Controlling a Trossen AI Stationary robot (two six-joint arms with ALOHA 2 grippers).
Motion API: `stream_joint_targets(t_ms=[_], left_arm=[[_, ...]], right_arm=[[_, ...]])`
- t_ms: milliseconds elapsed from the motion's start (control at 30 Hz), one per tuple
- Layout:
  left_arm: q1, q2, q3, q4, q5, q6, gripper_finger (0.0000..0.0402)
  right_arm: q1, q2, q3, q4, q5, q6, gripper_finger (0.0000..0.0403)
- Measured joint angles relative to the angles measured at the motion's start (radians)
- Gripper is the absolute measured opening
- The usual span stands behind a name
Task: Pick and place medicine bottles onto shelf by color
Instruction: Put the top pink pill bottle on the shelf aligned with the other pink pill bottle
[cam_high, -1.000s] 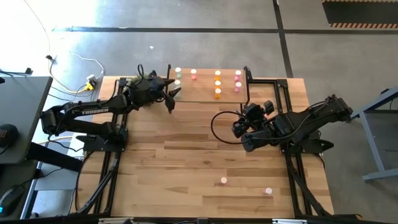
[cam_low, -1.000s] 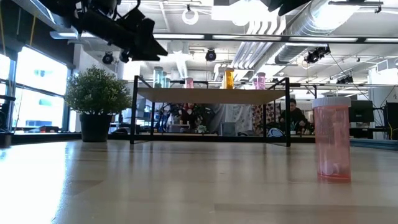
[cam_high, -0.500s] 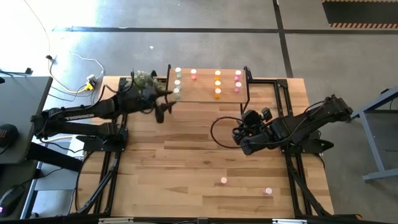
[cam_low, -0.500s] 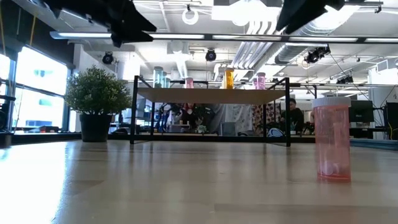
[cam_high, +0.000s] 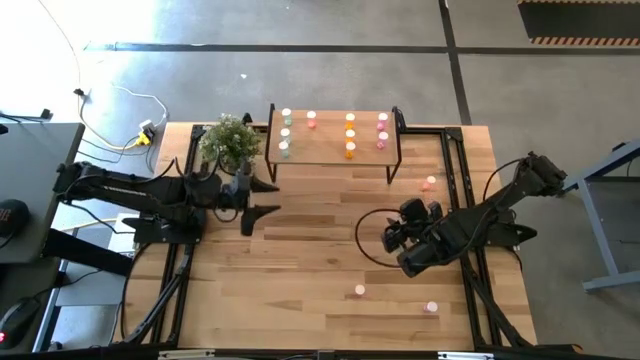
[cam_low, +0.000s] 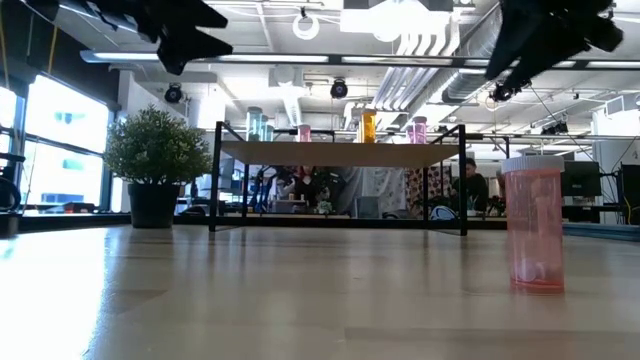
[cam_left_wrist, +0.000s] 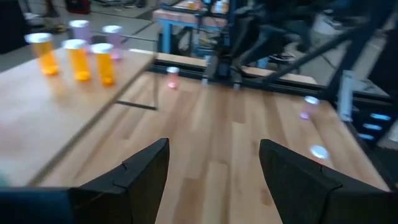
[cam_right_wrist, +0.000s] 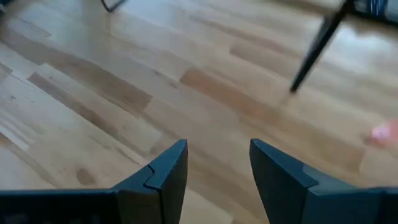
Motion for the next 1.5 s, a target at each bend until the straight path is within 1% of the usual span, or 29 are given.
stream_joint_targets(t_ms=[67,233,400,500,600,667,733,833,900,967,1067,1167,1333,1433,1500], left_arm=[[-0.041,0.000,0.000,0.001,-0.004,0.008,0.0241],[-0.142,0.000,0.000,0.000,-0.007,-0.016,0.0241],[-0.243,0.008,0.000,0.001,-0.021,-0.037,0.0241],[-0.308,0.016,0.000,-0.001,-0.072,-0.074,0.0241],[-0.374,0.030,0.000,-0.003,-0.129,-0.080,0.0241],[-0.413,0.039,0.000,0.004,-0.167,-0.081,0.0241],[-0.444,0.043,0.000,-0.001,-0.195,-0.080,0.0241],[-0.472,0.042,0.000,0.004,-0.217,-0.080,0.0241],[-0.481,0.041,0.000,0.005,-0.217,-0.080,0.0241],[-0.487,0.040,0.000,0.007,-0.218,-0.080,0.0241],[-0.487,0.040,0.000,0.006,-0.217,-0.080,0.0241],[-0.486,0.040,0.000,0.006,-0.217,-0.079,0.0241],[-0.484,0.040,0.000,0.006,-0.229,-0.044,0.0241],[-0.484,0.040,0.000,0.006,-0.281,-0.029,0.0241],[-0.484,0.040,0.000,0.006,-0.320,-0.029,0.0241]], right_arm=[[0.012,0.000,-0.029,0.013,-0.031,0.053,0.0165],[0.054,0.000,-0.105,0.148,-0.115,0.080,0.0165],[0.115,0.000,-0.159,0.335,-0.126,0.081,0.0165],[0.153,0.008,-0.172,0.410,-0.085,0.101,0.0165],[0.183,0.024,-0.172,0.468,-0.021,0.109,0.0165],[0.194,0.033,-0.172,0.506,-0.002,0.106,0.0165],[0.198,0.034,-0.172,0.541,0.018,0.094,0.0165],[0.198,0.034,-0.167,0.557,0.077,0.050,0.0165],[0.191,0.034,-0.143,0.533,0.105,0.019,0.0165],[0.178,0.034,-0.109,0.474,0.120,0.000,0.0165],[0.152,0.035,-0.043,0.333,0.164,-0.014,0.0165],[0.118,0.035,0.023,0.154,0.185,-0.002,0.0165],[0.039,0.034,0.097,-0.144,0.196,0.099,0.0165],[-0.010,0.034,0.108,-0.293,0.184,0.189,0.0165],[-0.044,0.034,0.107,-0.377,0.158,0.254,0.0165]])
